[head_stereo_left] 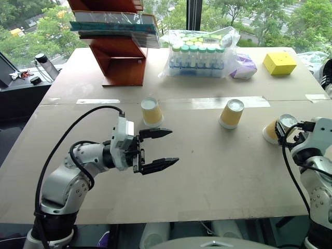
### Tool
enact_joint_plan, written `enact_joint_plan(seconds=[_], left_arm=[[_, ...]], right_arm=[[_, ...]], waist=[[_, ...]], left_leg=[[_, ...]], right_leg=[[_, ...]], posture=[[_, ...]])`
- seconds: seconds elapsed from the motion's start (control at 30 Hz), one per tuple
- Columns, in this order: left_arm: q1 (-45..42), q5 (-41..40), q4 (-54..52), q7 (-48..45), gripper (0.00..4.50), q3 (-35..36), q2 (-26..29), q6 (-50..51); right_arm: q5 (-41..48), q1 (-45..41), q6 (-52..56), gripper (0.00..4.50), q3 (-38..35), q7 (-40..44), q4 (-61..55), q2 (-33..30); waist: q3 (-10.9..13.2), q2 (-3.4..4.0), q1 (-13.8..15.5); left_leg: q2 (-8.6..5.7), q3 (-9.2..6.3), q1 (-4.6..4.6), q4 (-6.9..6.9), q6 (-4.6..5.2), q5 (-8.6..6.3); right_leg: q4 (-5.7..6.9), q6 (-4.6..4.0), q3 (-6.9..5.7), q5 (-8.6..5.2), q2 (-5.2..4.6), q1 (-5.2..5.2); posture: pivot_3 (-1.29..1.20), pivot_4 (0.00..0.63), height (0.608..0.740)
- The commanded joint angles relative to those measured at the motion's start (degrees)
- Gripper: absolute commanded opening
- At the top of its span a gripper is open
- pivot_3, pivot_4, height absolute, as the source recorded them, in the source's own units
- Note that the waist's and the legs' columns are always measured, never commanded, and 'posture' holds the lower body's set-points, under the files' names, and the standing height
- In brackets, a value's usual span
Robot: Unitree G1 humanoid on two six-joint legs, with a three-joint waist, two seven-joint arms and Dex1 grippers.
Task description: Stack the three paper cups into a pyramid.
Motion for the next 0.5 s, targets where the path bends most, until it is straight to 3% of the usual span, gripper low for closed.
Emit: enact_joint_plan(seconds=[0.03, 0.07, 0.23, 0.4, 0.5], left_arm=[[-1.6, -0.5, -1.6, 0.4, 4.5, -0.8, 0.3, 0.3], [-1.7, -0.3, -1.4, 0.5, 4.5, -0.9, 0.3, 0.3], [0.6, -0.9, -2.8, 0.5, 4.5, 0.3, 1.1, 0.0], [2.0, -1.0, -3.2, 0.7, 4.5, 1.1, 1.4, -0.3], [3.2, -1.0, -3.1, 1.0, 4.5, 2.2, 1.8, -0.3]], right_arm=[[-1.1, -1.8, -2.2, 4.42, 0.0, -0.2, 1.7, -0.2], [-1.6, -1.9, -2.8, 4.42, 0.2, 0.2, 2.7, -0.6], [-2.4, -2.0, -4.5, 2.26, 0.4, 1.4, 4.8, -1.3], [-3.5, -0.7, -5.9, 2.22, 1.3, 4.0, 4.4, -3.4], [0.6, 4.1, -5.4, 2.22, 1.4, 11.9, -2.8, -7.4]], waist=[[0.0, 0.0, 0.0], [0.0, 0.0, 0.0], [0.0, 0.02, -0.1], [0.0, 0.03, 0.0], [0.1, 0.11, 0.1]], left_leg=[[-0.01, 0.0, 0.0, 0.0, 0.0, 0.0], [-0.01, 0.01, 0.0, 0.0, 0.0, 0.0], [0.0, 0.0, 0.01, -0.02, 0.0, 0.0], [0.01, 0.01, 0.01, -0.02, 0.0, 0.0], [0.01, -0.01, -0.02, -0.02, 0.0, 0.0]], right_leg=[[0.0, 0.0, 0.0, 0.0, 0.0, 0.0], [0.0, 0.0, 0.01, 0.0, 0.0, 0.0], [0.0, 0.0, 0.0, 0.0, 0.01, -0.01], [0.0, 0.0, 0.01, 0.0, 0.0, 0.0], [-0.02, 0.0, -0.02, 0.0, 0.0, -0.01]], posture=[[0.0, 0.15, 0.74], [0.0, 0.15, 0.74], [0.0, 0.15, 0.74], [0.0, 0.15, 0.74], [0.0, 0.15, 0.74]])
